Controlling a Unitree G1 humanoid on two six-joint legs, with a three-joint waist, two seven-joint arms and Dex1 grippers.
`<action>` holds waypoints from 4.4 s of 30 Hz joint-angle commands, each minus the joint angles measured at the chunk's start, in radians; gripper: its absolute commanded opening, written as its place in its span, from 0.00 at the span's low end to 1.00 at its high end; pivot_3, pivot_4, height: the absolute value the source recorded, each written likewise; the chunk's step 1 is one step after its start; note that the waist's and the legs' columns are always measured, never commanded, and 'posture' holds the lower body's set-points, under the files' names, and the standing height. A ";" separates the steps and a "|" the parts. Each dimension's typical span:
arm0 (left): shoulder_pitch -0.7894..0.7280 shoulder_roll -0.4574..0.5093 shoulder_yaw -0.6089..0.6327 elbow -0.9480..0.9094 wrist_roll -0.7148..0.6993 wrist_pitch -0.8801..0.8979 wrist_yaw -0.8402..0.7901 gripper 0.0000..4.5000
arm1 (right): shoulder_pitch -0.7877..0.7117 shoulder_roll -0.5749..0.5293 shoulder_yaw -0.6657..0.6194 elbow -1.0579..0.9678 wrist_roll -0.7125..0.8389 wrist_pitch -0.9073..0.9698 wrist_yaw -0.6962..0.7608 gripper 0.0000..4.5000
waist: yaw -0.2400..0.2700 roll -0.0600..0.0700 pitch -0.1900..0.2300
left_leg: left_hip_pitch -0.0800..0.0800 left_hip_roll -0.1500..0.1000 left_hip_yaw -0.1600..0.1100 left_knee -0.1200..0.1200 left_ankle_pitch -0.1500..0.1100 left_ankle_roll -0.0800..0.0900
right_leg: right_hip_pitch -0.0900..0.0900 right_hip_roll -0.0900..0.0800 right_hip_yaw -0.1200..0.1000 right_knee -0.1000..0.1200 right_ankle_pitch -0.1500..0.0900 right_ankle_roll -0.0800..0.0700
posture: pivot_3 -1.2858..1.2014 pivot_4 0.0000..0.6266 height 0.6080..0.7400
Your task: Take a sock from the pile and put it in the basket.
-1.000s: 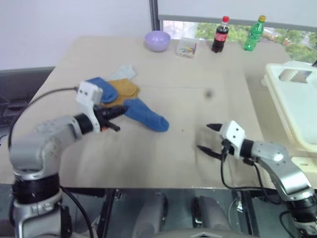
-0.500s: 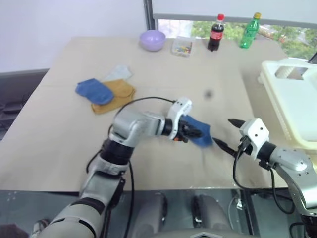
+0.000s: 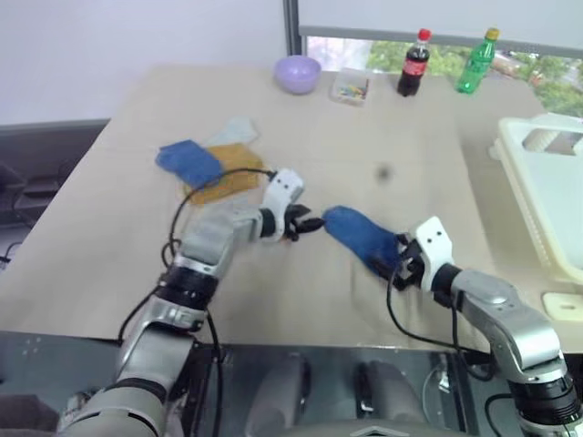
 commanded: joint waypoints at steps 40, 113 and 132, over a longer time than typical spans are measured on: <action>0.670 -0.059 0.391 -0.949 -0.058 0.397 0.275 0.00 | -0.241 -0.265 0.192 0.219 -0.057 -0.213 0.384 0.14 | -0.029 0.000 0.000 | 0.004 0.004 0.000 0.000 -0.001 0.000 | 0.004 0.003 0.000 0.001 0.000 0.000 | 0.52 0.24 1.00; 0.105 -0.164 0.184 -0.390 -0.055 0.208 0.295 0.51 | -0.234 -0.064 0.019 0.077 -0.017 -0.333 0.215 1.00 | -0.043 -0.001 0.000 | 0.005 0.002 0.000 -0.002 -0.001 -0.001 | 0.001 0.005 0.001 0.004 0.000 0.000 | 0.52 0.24 1.00; 0.029 -0.028 0.261 0.043 0.053 -0.025 0.216 0.70 | -0.356 0.066 0.115 0.330 -0.167 -0.304 0.109 1.00 | -0.027 -0.001 0.000 | 0.004 0.000 0.000 -0.002 0.001 -0.004 | 0.000 0.004 0.000 0.003 0.000 0.000 | 0.52 0.24 1.00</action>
